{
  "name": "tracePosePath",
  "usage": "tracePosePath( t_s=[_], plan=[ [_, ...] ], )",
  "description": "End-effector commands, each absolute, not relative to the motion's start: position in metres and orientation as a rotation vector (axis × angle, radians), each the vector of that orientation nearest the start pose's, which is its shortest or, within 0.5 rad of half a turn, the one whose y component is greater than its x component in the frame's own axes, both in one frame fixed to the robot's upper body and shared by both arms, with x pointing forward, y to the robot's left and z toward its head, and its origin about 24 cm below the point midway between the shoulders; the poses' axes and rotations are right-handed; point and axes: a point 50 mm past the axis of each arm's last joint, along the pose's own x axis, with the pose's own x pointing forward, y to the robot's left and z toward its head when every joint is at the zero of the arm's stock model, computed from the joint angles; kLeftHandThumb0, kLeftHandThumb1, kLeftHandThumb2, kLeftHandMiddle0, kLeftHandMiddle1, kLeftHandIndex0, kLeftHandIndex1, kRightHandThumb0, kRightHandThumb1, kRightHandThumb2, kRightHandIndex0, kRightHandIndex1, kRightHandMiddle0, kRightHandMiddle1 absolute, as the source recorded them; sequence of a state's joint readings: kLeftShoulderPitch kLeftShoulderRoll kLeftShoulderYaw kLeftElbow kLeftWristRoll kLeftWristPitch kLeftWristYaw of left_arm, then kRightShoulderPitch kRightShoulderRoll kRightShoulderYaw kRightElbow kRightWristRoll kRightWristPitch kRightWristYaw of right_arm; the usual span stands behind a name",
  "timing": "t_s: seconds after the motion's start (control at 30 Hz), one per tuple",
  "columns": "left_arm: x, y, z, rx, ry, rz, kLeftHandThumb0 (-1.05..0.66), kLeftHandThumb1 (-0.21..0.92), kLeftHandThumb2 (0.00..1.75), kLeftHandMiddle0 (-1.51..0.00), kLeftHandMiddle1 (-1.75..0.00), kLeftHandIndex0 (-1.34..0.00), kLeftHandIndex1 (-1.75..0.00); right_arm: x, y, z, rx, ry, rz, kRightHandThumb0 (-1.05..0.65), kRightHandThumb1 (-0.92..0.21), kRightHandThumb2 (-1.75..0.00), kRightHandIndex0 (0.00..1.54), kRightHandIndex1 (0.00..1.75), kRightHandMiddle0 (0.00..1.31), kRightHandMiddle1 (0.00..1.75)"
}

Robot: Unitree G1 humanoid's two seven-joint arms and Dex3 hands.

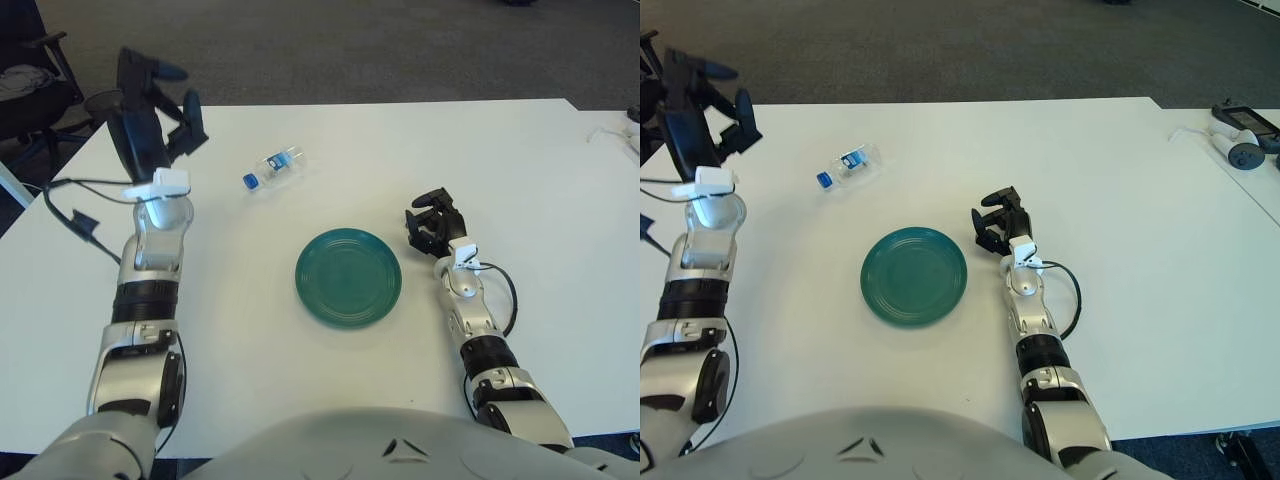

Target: Put the bottle into the plate.

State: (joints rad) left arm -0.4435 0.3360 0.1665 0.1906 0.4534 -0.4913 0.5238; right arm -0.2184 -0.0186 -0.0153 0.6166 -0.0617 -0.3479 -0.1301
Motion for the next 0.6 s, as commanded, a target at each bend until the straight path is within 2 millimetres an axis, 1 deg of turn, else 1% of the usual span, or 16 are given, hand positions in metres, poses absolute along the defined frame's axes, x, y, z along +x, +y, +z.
tracePosePath(
  t_s=[0.0,0.13,0.2,0.23,0.3,0.4,0.43,0.47,0.5,0.53,0.57],
  plan=[
    [0.308,0.215,0.197,0.616,-0.892,0.478,-0.39,0.68,0.85,-0.89,-1.75,-0.35,-1.75,0.245,-0.14,-0.061,-0.075,0.324,-0.041,0.0,-0.64,-0.81,0.53,1.48,0.26,1.66],
    [0.322,0.215,0.204,0.692,-0.822,0.457,-0.38,0.72,0.79,-0.8,-1.75,-0.32,-1.75,0.247,-0.138,-0.061,-0.088,0.322,-0.04,0.0,-0.64,-0.81,0.53,1.48,0.27,1.66],
    [0.327,0.217,0.206,0.739,-0.784,0.453,-0.38,0.74,0.76,-0.73,-1.75,-0.31,-1.75,0.247,-0.138,-0.061,-0.092,0.321,-0.038,0.0,-0.64,-0.81,0.53,1.49,0.27,1.66],
    [0.33,0.218,0.207,0.763,-0.767,0.452,-0.37,0.77,0.73,-0.68,-1.75,-0.29,-1.75,0.247,-0.138,-0.061,-0.094,0.321,-0.037,0.0,-0.64,-0.81,0.53,1.49,0.27,1.66],
    [0.335,0.222,0.21,0.836,-0.739,0.45,-0.36,0.85,0.6,-0.52,-1.75,-0.24,-1.75,0.248,-0.137,-0.062,-0.093,0.321,-0.033,0.0,-0.64,-0.81,0.53,1.49,0.27,1.66],
    [0.34,0.223,0.213,0.909,-0.717,0.424,-0.36,0.9,0.54,-0.42,-1.75,-0.21,-1.75,0.248,-0.137,-0.062,-0.094,0.321,-0.03,0.0,-0.64,-0.81,0.53,1.49,0.27,1.66],
    [0.342,0.223,0.213,0.933,-0.707,0.41,-0.44,0.9,0.54,-0.37,-1.75,-0.17,-1.7,0.249,-0.137,-0.062,-0.095,0.321,-0.03,0.0,-0.64,-0.81,0.53,1.49,0.27,1.66],
    [0.345,0.222,0.214,0.964,-0.689,0.389,-0.55,0.91,0.53,-0.3,-1.75,-0.11,-1.62,0.25,-0.138,-0.063,-0.096,0.323,-0.029,0.0,-0.64,-0.81,0.53,1.49,0.27,1.66],
    [0.348,0.222,0.214,0.985,-0.677,0.376,-0.65,0.91,0.54,-0.21,-1.6,-0.07,-1.55,0.25,-0.138,-0.063,-0.096,0.325,-0.028,0.0,-0.64,-0.81,0.53,1.49,0.26,1.66],
    [0.354,0.217,0.213,1.027,-0.654,0.342,-0.68,0.92,0.55,-0.18,-1.55,-0.06,-1.52,0.25,-0.138,-0.064,-0.095,0.328,-0.028,0.0,-0.64,-0.81,0.53,1.49,0.26,1.66],
    [0.36,0.212,0.212,1.072,-0.629,0.302,-0.75,0.92,0.56,-0.15,-1.33,-0.04,-1.38,0.251,-0.138,-0.064,-0.092,0.33,-0.027,0.0,-0.64,-0.81,0.53,1.49,0.26,1.66]
  ],
)
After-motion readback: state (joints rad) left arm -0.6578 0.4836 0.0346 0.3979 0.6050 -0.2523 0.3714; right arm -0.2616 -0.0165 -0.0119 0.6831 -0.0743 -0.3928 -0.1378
